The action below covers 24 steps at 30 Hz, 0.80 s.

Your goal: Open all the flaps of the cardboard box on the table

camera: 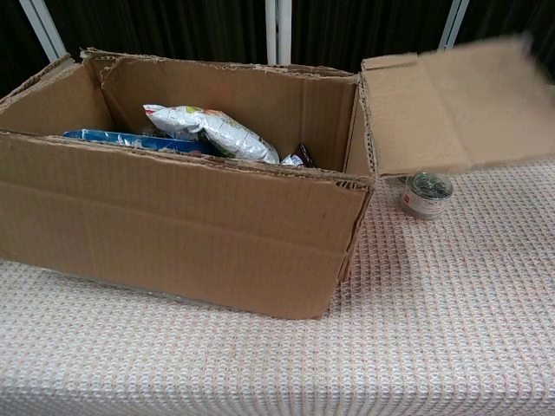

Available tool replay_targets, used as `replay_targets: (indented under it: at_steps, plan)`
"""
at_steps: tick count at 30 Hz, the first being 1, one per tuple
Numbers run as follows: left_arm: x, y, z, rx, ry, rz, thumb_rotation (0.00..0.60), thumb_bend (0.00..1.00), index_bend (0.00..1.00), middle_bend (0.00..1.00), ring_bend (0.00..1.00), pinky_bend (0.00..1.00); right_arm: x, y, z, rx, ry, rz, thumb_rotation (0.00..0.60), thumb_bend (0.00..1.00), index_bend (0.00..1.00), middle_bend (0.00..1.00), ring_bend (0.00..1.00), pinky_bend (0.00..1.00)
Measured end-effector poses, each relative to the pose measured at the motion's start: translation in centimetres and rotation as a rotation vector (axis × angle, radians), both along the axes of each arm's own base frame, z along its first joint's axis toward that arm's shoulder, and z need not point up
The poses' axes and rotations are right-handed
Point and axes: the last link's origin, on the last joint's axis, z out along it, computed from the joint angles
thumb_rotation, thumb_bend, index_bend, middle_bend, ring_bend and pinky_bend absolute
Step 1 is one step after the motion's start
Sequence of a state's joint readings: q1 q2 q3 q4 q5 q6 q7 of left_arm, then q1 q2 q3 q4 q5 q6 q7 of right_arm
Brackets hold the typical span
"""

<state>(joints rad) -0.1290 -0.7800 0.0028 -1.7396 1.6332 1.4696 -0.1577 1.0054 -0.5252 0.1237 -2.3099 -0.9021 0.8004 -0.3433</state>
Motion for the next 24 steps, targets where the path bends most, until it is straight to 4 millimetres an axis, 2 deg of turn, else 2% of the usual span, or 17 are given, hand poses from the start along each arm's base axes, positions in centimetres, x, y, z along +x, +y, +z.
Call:
replay_targets:
  at_steps: [4,7,9,10,11,12,14,15,17,20,24]
  plan:
    - [0.2,0.2,-0.3,-0.007,0.003,-0.006,0.264,0.0,0.16,0.23,0.13,0.29,-3.1,0.6,1.5,-0.024,-0.063,-0.043,0.6,1.0,0.21,0.43,0.01,0.0]
    - [0.4,0.3,-0.5,-0.005,0.004,-0.011,0.26,0.0,0.16,0.23,0.13,0.29,-5.8,1.3,3.0,-0.065,-0.135,-0.063,0.6,0.97,0.09,0.25,0.0,0.0]
    - [0.4,0.3,-0.6,-0.001,0.003,-0.015,0.259,0.0,0.16,0.23,0.13,0.29,-7.8,1.9,4.2,-0.111,-0.181,-0.063,0.6,0.85,0.01,0.09,0.0,0.0]
    - [0.4,0.2,-0.7,0.0,0.001,-0.015,0.261,0.0,0.16,0.23,0.13,0.29,-8.8,2.3,4.7,-0.139,-0.196,-0.065,0.6,0.77,0.0,0.05,0.0,0.0]
    - [0.4,0.2,-0.8,0.0,0.0,-0.016,0.259,0.0,0.16,0.23,0.13,0.29,-10.4,2.9,5.4,-0.184,-0.212,-0.074,0.6,0.63,0.0,0.02,0.0,0.0]
    - [0.4,0.2,-0.8,0.002,0.0,-0.018,0.258,0.0,0.16,0.23,0.13,0.29,-11.5,3.5,5.9,-0.223,-0.22,-0.083,0.6,0.5,0.0,0.0,0.0,0.0]
    - [0.4,0.2,-0.9,0.005,0.003,-0.021,0.259,0.0,0.16,0.23,0.13,0.29,-14.2,4.8,6.8,-0.326,-0.222,-0.102,0.6,0.4,0.0,0.0,0.0,0.0]
    - [0.4,0.2,-0.9,0.009,0.005,-0.024,0.258,0.0,0.16,0.23,0.13,0.29,-15.5,5.5,7.0,-0.373,-0.212,-0.11,0.6,0.38,0.0,0.0,0.0,0.0]
    - [0.5,0.2,-0.9,0.018,0.007,-0.031,0.257,0.0,0.16,0.23,0.13,0.29,-18.9,7.6,6.9,-0.48,-0.164,-0.149,0.6,0.38,0.0,0.0,0.0,0.0]
    - [0.5,-0.1,-0.9,0.037,0.004,-0.039,0.255,0.0,0.16,0.22,0.13,0.28,-23.9,11.3,5.5,-0.58,-0.077,-0.238,0.6,0.37,0.0,0.0,0.0,0.0]
    - [-0.1,-0.9,-1.0,0.057,0.008,-0.026,0.254,0.0,0.15,0.21,0.13,0.27,-28.0,14.3,4.0,-0.62,-0.045,-0.314,0.6,0.37,0.0,0.0,0.0,0.0]
